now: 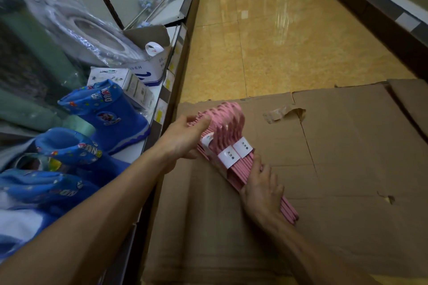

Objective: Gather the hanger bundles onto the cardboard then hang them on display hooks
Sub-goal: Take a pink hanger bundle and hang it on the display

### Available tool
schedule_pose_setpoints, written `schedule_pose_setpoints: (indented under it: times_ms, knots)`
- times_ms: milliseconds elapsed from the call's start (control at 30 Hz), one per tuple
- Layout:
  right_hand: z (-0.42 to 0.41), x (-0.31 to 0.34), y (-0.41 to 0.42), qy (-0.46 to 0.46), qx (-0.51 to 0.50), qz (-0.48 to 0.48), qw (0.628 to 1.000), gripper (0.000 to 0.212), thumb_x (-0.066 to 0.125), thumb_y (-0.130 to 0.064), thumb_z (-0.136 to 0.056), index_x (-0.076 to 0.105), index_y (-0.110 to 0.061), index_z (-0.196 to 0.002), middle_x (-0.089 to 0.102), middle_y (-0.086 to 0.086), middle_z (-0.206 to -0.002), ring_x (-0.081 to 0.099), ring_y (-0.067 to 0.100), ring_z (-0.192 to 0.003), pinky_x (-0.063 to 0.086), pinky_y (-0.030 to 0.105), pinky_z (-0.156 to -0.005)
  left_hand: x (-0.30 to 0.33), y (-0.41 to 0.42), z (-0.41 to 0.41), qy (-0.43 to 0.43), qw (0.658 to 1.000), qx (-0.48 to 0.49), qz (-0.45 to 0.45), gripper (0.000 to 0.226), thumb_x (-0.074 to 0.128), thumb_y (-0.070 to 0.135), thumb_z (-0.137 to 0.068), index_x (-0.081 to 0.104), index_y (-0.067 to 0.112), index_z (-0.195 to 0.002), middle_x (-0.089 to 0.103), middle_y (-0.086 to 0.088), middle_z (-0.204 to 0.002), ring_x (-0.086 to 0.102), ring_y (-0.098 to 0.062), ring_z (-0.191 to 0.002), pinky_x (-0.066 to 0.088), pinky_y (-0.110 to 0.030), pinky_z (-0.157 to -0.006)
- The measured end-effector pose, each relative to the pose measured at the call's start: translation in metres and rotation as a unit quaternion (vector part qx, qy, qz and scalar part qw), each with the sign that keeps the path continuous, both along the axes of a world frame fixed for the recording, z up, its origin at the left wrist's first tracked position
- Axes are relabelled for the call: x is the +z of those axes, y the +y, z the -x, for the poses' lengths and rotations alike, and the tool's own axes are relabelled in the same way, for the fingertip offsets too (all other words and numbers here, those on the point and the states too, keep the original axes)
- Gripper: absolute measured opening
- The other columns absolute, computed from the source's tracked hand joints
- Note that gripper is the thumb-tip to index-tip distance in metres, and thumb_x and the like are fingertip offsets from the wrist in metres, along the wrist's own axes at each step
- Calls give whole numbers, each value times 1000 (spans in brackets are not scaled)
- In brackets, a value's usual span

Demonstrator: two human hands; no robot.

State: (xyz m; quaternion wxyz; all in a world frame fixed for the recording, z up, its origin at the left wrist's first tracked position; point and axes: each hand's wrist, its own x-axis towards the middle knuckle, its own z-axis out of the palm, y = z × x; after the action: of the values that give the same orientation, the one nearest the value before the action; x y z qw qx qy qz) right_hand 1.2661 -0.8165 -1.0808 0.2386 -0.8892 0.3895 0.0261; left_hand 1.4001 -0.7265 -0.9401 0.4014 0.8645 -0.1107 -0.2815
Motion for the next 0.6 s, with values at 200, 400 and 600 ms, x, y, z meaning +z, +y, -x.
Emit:
schedule_pose_setpoints:
  times_ms: [200,400,600]
  knots:
    - [31,61,-26,-16,-2,-30,999,90,64,-25,-92,5,-22,-158,44,11,-142,45,29,-128,39,51,-102,31,31,20,43,998,36,-12,57,50,54,-97,42,21,-141,52,-3,-130,61,-18,-93,57,-38,-80]
    - [60,168,-45,-81,33,-8,996,79,62,-20,-89,17,-25,-154,52,10,-129,51,31,-116,40,55,-92,114,39,34,65,995,77,5,52,50,48,-100,46,14,-138,54,1,-101,64,-23,-96,59,-40,-82]
    - [74,312,-38,-169,58,-36,983,76,56,-13,-86,22,-29,-153,53,5,-127,53,29,-110,40,49,-90,216,35,52,111,981,138,76,58,57,36,-99,40,7,-147,49,-13,-140,64,-33,-106,58,-44,-87]
